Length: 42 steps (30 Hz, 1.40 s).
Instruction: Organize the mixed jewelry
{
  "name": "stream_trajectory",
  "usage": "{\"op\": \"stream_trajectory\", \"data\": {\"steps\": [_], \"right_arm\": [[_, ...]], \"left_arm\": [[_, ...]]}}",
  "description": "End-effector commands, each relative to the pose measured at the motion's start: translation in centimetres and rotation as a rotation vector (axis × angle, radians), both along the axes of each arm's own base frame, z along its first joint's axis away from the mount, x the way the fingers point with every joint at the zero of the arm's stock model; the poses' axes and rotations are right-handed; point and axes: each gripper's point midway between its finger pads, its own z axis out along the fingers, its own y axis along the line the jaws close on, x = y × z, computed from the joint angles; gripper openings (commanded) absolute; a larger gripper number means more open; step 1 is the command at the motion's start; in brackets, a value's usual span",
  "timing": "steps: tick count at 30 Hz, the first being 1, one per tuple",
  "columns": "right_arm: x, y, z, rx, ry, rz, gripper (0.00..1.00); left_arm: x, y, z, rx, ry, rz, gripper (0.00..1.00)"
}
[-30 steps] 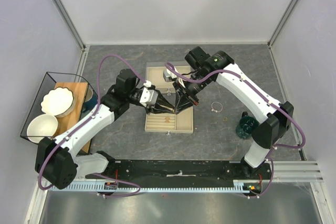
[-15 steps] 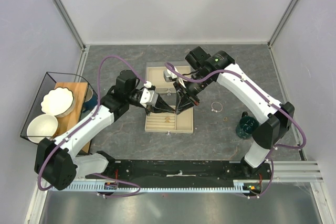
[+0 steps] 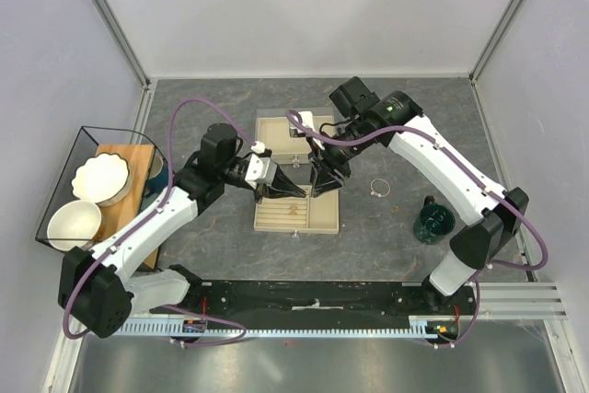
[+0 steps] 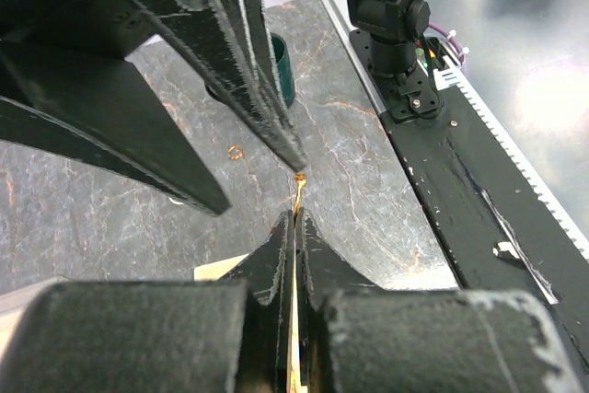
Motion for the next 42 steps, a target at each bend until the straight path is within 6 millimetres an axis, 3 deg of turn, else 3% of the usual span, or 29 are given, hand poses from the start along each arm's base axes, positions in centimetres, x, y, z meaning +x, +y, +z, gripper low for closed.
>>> {"op": "stream_trajectory", "data": {"steps": [1,5,12,16,23,42], "right_arm": [[3.1,-0.6,2.4,-0.010,-0.170,-0.180,0.50],[5.3,-1.1,3.4,0.010,-0.283,-0.304,0.50],[4.3,-1.1,3.1,0.037,-0.255,-0.309,0.47],[5.0,-0.5,2.6,0.056,-0.249,-0.338,0.43],[6.1,-0.3,2.9,0.060,-0.266,-0.382,0.41],[6.5,0.5,1.6,0.053,-0.239,-0.367,0.38]], "left_arm": [[0.1,0.1,1.6,-0.004,-0.002,0.044,0.02],[1.5,0.1,2.1,0.016,0.074,0.158,0.02],[6.1,0.2,2.6,0.061,0.180,0.415,0.02],[7.0,-0.2,2.3,0.052,0.288,0.472,0.02],[7.5,-0.4,1.9,0.055,0.341,0.497,0.02],[5.6,-0.7,2.7,0.029,0.358,0.399,0.02]]}}
